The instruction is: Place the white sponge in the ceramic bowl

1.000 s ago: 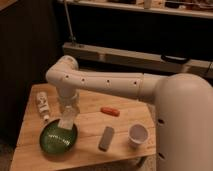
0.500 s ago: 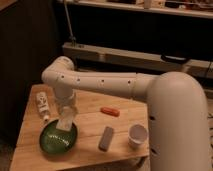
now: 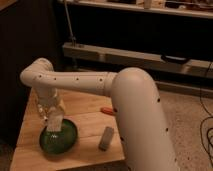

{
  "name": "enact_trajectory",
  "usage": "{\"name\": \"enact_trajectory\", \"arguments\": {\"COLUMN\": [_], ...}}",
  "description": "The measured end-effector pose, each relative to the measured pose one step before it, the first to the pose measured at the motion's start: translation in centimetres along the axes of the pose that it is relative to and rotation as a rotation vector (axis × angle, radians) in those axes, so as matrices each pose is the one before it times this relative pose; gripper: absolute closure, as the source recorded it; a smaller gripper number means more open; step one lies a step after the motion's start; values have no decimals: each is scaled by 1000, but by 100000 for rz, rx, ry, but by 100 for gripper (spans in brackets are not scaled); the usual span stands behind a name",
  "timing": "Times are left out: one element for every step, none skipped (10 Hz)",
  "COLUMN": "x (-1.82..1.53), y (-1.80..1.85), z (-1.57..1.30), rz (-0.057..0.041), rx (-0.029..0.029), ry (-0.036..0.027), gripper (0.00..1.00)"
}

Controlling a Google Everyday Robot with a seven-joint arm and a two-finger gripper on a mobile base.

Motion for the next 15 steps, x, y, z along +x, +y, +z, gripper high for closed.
{"name": "enact_trajectory", "arguments": {"x": [-284, -397, -1015, -896, -218, 149, 250, 547, 143, -178, -358, -422, -392, -157, 183], "y": [-294, 228, 619, 622, 449, 455, -297, -706, -381, 235, 576, 1150, 562, -83, -366], "z": [218, 128, 125, 143, 256, 233, 82, 14, -190, -24, -47, 111, 144, 38, 53], "rz": [-1699, -897, -1553, -96, 971, 1003, 204, -359, -590, -108, 395, 898, 216, -282, -56], "rx": [-509, -809, -1300, -546, 493, 332, 477, 377, -171, -342, 521, -7, 67, 213, 306], "ry": [-455, -172, 37, 209, 105, -93, -101, 215, 34, -144, -102, -132, 55, 100, -64], "gripper": [100, 100, 96, 86, 78, 67, 58, 47, 36, 27, 17, 7, 1, 0, 0]}}
